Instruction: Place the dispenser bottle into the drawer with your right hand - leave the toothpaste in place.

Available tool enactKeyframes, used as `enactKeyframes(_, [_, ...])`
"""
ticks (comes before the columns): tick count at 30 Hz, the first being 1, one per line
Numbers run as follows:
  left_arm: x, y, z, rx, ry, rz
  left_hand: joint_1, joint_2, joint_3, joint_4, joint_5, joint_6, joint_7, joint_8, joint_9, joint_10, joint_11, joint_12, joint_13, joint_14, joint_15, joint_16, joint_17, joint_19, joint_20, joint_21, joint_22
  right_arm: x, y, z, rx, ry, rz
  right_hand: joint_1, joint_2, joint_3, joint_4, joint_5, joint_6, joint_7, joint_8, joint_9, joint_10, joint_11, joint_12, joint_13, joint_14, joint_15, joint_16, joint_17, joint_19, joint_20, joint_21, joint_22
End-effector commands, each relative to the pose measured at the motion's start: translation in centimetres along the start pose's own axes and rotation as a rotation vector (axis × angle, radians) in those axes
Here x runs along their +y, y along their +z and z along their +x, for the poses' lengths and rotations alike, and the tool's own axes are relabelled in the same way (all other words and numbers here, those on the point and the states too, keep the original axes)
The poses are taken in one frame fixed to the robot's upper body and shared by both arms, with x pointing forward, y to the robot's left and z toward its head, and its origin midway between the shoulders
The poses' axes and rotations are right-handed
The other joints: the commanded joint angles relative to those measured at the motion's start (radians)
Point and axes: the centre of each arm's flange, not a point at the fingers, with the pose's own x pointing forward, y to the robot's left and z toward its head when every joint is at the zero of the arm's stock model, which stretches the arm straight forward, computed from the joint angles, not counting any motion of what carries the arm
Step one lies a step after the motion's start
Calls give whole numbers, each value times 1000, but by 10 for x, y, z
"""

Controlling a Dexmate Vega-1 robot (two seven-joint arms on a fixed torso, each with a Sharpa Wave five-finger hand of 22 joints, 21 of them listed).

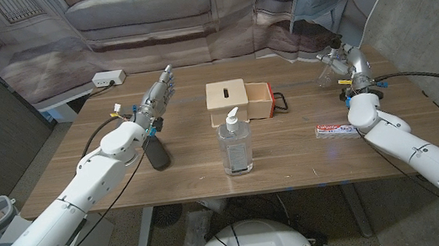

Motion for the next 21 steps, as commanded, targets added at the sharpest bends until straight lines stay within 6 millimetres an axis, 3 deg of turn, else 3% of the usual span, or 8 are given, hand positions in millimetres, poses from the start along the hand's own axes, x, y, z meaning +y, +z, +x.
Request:
enactKeyframes(1, [0, -3, -3, 4, -2, -5, 3, 6, -5, 5, -3, 3, 6, -2, 5, -1, -1, -1, 4, 4, 6, 4, 2, 4, -16, 5, 6, -5, 11, -1, -2, 20, 23, 79, 87, 3, 4, -4, 76, -67, -5, 2, 11, -3, -4, 2, 11, -93, -2, 4, -2, -82, 2, 0])
enactKeyframes(21, [-1, -4, -3, 6, -5, -8, 6, 8, -9, 5, -4, 6, 6, -1, 5, -1, -1, -1, 4, 6, 4, 3, 2, 5, -15, 5, 6, -3, 28, 3, -35, 67, 71, 78, 112, 4, 14, -12, 82, -66, -13, 4, 19, -3, -12, 3, 18, -92, -4, 6, 1, -80, 5, 1])
